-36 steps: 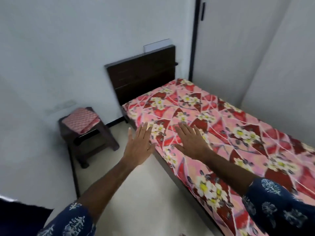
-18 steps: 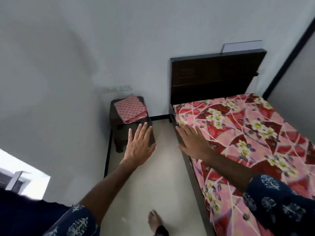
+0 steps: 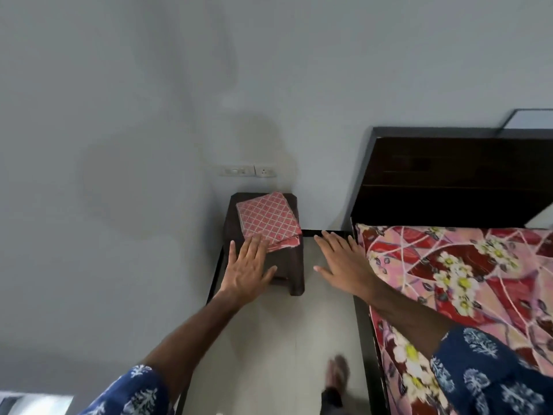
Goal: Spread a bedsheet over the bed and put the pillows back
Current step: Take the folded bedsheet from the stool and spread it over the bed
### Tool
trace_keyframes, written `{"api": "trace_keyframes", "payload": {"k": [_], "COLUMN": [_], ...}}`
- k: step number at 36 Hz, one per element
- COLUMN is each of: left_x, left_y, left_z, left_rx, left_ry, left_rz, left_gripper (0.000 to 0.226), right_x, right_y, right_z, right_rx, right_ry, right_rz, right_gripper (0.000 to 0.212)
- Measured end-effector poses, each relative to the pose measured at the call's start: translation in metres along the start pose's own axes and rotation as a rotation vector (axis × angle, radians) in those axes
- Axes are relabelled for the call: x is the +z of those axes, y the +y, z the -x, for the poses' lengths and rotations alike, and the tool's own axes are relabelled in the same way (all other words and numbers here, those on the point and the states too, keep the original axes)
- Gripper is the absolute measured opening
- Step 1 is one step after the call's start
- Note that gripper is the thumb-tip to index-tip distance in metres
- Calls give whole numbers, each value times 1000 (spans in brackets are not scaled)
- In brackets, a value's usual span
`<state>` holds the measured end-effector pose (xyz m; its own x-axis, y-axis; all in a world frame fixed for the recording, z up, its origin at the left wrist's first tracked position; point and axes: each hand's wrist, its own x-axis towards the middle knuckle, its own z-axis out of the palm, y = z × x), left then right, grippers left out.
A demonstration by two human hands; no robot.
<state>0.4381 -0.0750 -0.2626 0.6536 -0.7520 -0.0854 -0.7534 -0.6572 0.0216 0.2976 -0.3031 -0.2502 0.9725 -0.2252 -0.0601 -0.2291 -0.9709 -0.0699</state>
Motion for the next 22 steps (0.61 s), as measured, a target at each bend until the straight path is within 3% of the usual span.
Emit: {"api": "trace_keyframes", "payload": {"k": [9, 15, 22], "left_x": [32, 25, 62], "left_y": [-30, -41, -76], "left_z": [-120, -200, -253], "left_rx": [-149, -281, -445], "left_ry": [-77, -117, -142], "left_rz": [105, 238, 442], "left_gripper": [91, 75, 76], "right_x": [15, 29, 52], "right_y": [61, 103, 113], "right_z": [-152, -259, -353], "right_rx": [-98, -217, -269], "right_ry": [-117, -208, -299], "right_rz": [-39, -42, -91], "right_gripper": [75, 79, 76]}}
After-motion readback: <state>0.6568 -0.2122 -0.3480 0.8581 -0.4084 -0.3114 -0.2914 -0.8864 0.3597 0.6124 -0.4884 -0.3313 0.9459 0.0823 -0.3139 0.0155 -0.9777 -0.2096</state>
